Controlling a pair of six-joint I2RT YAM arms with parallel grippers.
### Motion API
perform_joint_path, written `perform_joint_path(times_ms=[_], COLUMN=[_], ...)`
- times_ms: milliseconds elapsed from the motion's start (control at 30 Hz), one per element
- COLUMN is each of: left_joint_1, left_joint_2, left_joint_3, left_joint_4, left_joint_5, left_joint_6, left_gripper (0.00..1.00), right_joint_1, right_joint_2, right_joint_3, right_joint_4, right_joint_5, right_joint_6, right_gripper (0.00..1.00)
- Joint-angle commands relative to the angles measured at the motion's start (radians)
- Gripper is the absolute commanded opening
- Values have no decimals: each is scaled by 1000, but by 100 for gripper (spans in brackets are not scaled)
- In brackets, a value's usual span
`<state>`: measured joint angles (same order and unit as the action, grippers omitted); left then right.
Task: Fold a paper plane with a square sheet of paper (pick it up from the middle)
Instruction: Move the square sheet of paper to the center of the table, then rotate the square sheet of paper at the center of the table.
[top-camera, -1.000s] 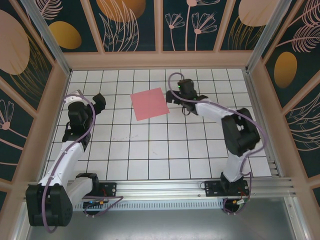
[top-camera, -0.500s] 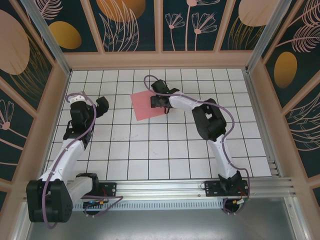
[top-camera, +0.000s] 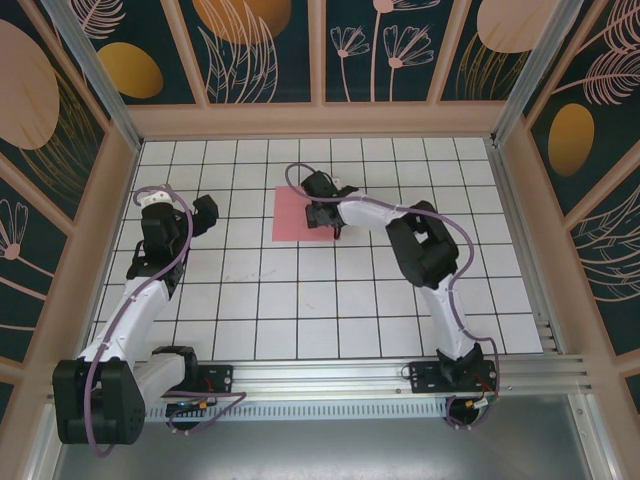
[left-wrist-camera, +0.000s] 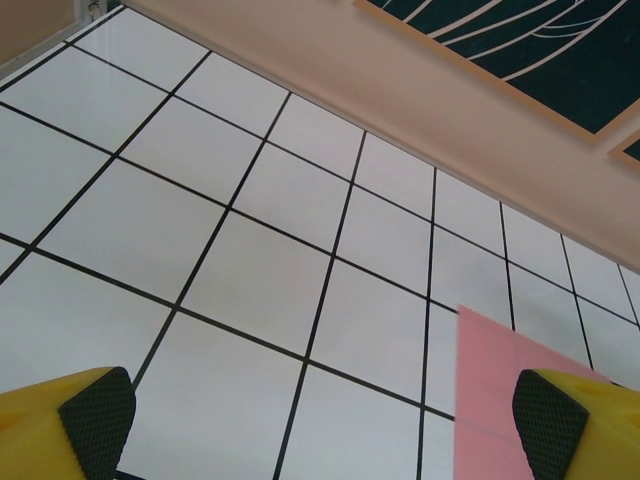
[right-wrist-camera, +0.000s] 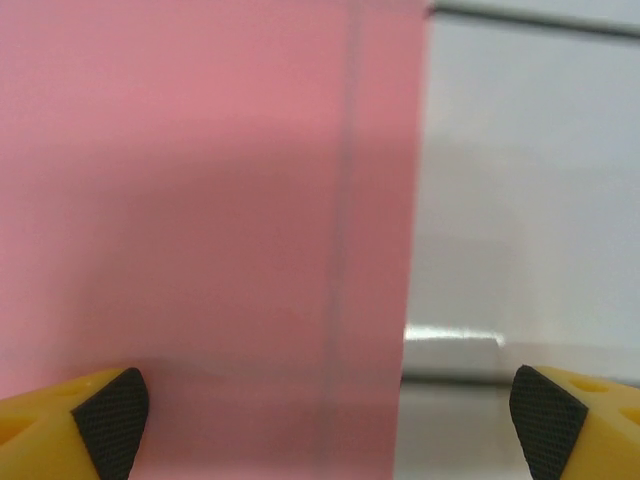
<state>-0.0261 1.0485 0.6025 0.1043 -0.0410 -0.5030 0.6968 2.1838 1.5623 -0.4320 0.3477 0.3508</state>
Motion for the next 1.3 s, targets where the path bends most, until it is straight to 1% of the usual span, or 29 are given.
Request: perform_joint_path(times_ms=[0, 100, 167, 233, 300, 400, 500, 567, 633, 733, 833, 867, 933, 1033, 1100, 1267], left_joint_1=[5, 5, 4, 4, 5, 5, 6, 5, 5, 5, 5, 5, 5, 5, 5, 5], left_joint_2=[5, 4, 3, 4, 4, 2, -5, -7, -7, -8, -6, -5, -1, 2, 5, 5], left_joint_3=[23, 32, 33, 31, 32, 35, 34, 36, 38, 39, 37, 38, 37, 36, 36, 35], left_joint_4=[-12, -23, -23, -22, -21, -33, -41, -47, -54, -65, -66, -66, -66, -66, -66, -71], left_joint_5=[9, 15, 22, 35, 41, 44, 37, 33, 33, 26, 24, 25, 26, 25, 24, 21], left_joint_6=[-9, -10, -18, -23, -29, -31, -31, -33, -31, -28, -28, -29, -29, -29, -29, -29], left_gripper=[99, 99, 99, 99, 99, 99, 99, 99, 99, 99, 99, 99, 99, 99, 99, 99], right_joint_1=[33, 82, 107, 117, 118, 122, 123, 124, 125, 134, 136, 138, 141, 148, 157, 207], right_joint_2=[-69, -169, -228, -270, -303, -326, -299, -251, -201, -128, -75, -60, -36, -12, 3, 18], right_joint_3=[-229, -373, -425, -402, -329, -216, -159, -124, -76, -3, 39, 47, 58, 58, 58, 13], right_joint_4=[-179, -212, -228, -268, -291, -260, -157, -87, -55, -50, -53, -51, -47, -36, -36, -67], right_joint_5=[0, -4, -8, 27, 54, 51, -44, -158, -220, -244, -275, -286, -311, -328, -374, -444], right_joint_6=[-56, -40, -30, 6, 38, 85, 151, 181, 212, 235, 244, 245, 241, 228, 217, 135], right_gripper=[96, 96, 96, 96, 96, 96, 95, 90, 83, 73, 68, 65, 61, 61, 61, 61])
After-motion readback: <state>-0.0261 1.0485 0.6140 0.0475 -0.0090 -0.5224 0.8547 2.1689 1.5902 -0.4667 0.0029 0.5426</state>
